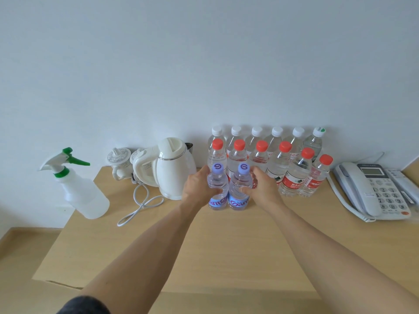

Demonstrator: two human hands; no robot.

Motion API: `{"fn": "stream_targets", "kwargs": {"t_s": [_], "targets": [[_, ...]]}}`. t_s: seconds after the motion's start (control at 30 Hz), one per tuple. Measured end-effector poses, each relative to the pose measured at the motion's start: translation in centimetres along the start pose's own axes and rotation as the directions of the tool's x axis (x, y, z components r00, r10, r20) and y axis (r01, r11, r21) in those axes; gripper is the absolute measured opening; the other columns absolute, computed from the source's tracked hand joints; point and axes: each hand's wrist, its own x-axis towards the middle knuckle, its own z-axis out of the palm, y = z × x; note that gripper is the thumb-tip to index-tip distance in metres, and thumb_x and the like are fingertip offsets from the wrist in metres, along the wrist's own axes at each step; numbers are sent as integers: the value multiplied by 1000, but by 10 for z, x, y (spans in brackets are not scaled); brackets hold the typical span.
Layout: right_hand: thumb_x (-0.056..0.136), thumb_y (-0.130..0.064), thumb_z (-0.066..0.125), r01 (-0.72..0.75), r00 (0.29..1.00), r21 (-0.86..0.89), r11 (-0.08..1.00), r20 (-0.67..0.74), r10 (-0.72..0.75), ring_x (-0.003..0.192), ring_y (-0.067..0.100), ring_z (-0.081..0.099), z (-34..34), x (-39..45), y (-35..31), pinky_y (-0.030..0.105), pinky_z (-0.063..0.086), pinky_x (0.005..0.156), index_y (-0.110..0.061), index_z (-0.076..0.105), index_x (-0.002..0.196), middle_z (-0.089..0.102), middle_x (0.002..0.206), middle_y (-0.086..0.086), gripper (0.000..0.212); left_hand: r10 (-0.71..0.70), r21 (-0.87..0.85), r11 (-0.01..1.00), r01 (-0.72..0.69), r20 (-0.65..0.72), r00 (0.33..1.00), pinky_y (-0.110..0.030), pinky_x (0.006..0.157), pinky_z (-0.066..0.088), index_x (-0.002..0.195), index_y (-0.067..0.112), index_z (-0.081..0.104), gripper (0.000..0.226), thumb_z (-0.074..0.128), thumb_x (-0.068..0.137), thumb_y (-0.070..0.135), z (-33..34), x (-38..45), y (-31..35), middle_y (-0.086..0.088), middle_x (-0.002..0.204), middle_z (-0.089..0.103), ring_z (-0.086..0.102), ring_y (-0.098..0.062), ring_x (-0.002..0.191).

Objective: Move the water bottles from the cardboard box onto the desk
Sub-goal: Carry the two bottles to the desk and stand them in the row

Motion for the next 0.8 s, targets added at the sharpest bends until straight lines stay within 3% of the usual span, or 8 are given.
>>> {"fn": "stream_targets", "kwargs": {"t_s": [0.17,0.27,0.37,0.53,0.63,0.73,0.8], "targets": [[78,-18,83,-3,1000,-33,999,2,3,75,-6,52,-1,-2,-2,8,34,61,-22,58,121,55,86,-24,50,-3,9,1000,3,6,1000,-35,77,53,122,21,55,58,85,74,33,1,1,-1,0,98,68,65,-27,96],[80,-20,82,-6,1000,-61,998,10,6,81,9,56,0,-3,-5,21,36,64,-21,57,122,59,93,-17,49,-16,7,1000,16,17,1000,-37,78,54,122,21,54,57,83,74,33,1,0,-1,3,90,62,65,-28,96],[81,-21,82,-19,1000,-98,995,20,21,89,19,62,-1,-4,-8,29,41,70,-20,57,120,66,101,-6,47,-43,-11,999,43,52,998,-34,76,50,128,21,51,60,81,77,34,2,-1,0,1,99,65,63,-29,102],[80,-23,81,-48,998,-151,987,35,54,91,21,60,-6,-7,-17,30,43,73,-23,56,123,62,97,-5,50,-121,11,993,121,134,984,-35,80,47,132,19,45,58,71,82,37,4,-6,2,-6,114,65,58,-30,111],[81,-15,74,-90,992,-180,980,70,104,93,24,63,-8,-9,-20,31,44,71,-26,52,129,68,102,1,54,-135,89,989,120,190,972,-35,76,45,134,21,42,59,64,80,26,0,-8,4,-7,114,62,59,-31,105],[82,-10,67,-111,986,-225,968,93,135,87,24,60,-10,-11,-23,31,43,67,-29,48,136,67,100,3,61,-106,150,985,81,166,980,-33,75,43,131,16,46,48,56,84,15,-10,-2,5,-9,118,62,58,-32,107],[82,-10,65,-124,986,-226,966,85,146,90,24,61,-12,-12,-26,32,47,70,-29,47,137,67,103,3,61,-78,156,986,59,120,990,-32,78,41,129,15,51,39,53,91,18,-21,5,10,-8,124,62,56,-31,112]]}}
